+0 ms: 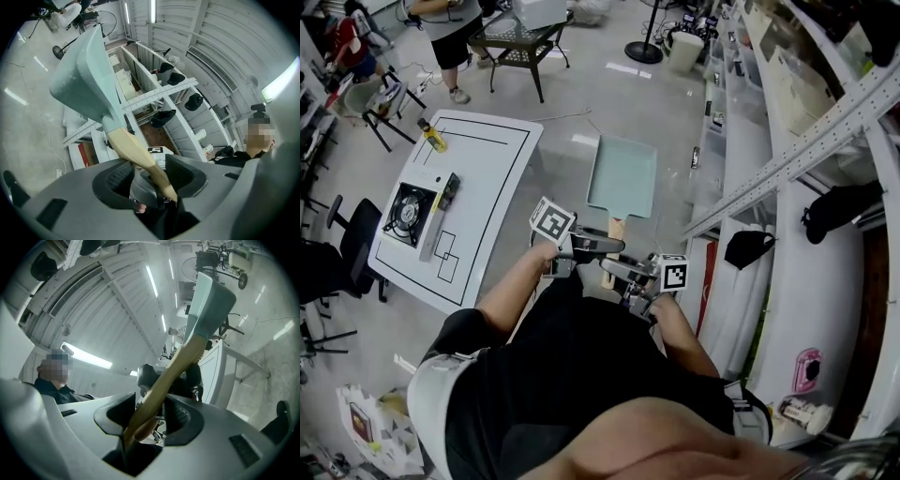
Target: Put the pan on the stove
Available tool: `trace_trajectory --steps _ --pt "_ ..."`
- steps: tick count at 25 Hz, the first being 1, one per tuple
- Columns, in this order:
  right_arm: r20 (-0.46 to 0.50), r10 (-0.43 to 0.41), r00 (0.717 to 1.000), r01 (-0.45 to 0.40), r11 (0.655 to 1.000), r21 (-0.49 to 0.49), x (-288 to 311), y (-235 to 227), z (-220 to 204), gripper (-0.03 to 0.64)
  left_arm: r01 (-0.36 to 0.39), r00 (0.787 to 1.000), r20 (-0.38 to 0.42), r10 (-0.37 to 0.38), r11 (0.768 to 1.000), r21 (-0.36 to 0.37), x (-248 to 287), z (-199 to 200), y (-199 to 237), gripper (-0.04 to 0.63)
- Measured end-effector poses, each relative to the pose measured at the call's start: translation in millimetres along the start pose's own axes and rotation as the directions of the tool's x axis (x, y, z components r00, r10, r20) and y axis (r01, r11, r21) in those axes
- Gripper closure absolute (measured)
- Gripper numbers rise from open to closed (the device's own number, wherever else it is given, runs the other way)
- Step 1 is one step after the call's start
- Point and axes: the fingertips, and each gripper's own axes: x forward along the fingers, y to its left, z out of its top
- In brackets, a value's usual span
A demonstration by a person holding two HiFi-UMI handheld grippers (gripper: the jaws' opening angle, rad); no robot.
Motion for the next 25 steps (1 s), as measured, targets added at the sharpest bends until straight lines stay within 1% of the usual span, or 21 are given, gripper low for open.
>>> trace_trajectory --steps 2,3,4,5,7,10,12,15,17,19,22,25 --pt "-0.009 0.000 1.000 0.000 1.000 -0.006 3 -6 10 0.430 -0.027 1.000 -0.002 0.027 0.999 0.024 -5 10 9 0.385" --pt "-0.009 -0.004 1.000 0.004 1.000 0.007 5 -10 14 0.430 -0.035 0.999 0.000 0.035 0.999 0.032 -8 16 13 0.385" --pt "-0.011 -0.006 1.000 0.006 1.000 0.020 8 -15 19 0.430 -0.031 0.999 0.006 0.031 0.999 0.028 -11 21 15 0.385" --pt "-0.016 -0.002 1.000 0.003 1.000 0.028 13 -18 23 0.430 -0.014 1.000 0.019 0.014 1.000 0.008 -15 26 15 0.383" --pt "-0.034 0.009 0.999 -0.008 0.999 0.034 24 -25 31 0.430 0.016 0.998 0.054 -0.014 0.999 -0.031 -25 33 17 0.383" --pt "-0.082 0.034 0.996 -0.031 0.999 0.034 43 -36 41 0.430 0.024 0.993 0.114 -0.020 0.999 -0.038 -45 46 24 0.383" --pt "-0.127 0.062 0.990 -0.058 0.998 0.032 60 -43 47 0.430 0.009 0.988 0.156 -0.004 0.999 -0.032 -65 55 27 0.383" --pt "-0.196 0.112 0.974 -0.104 0.993 0.048 94 -53 52 0.428 -0.038 0.975 0.219 0.041 0.999 -0.016 -104 67 32 0.383" --pt "-0.248 0.141 0.959 -0.129 0.990 0.064 120 -63 56 0.430 -0.069 0.960 0.273 0.069 0.998 -0.010 -133 75 37 0.383" --pt "-0.308 0.169 0.936 -0.150 0.985 0.083 147 -72 59 0.428 -0.102 0.937 0.335 0.101 0.995 -0.014 -164 83 44 0.383" --pt "-0.392 0.210 0.896 -0.176 0.977 0.121 186 -81 63 0.428 -0.153 0.892 0.427 0.148 0.988 -0.023 -211 95 47 0.383" --pt "-0.471 0.248 0.847 -0.193 0.968 0.161 228 -91 61 0.428 -0.228 0.844 0.493 0.212 0.973 -0.029 -262 100 51 0.383"
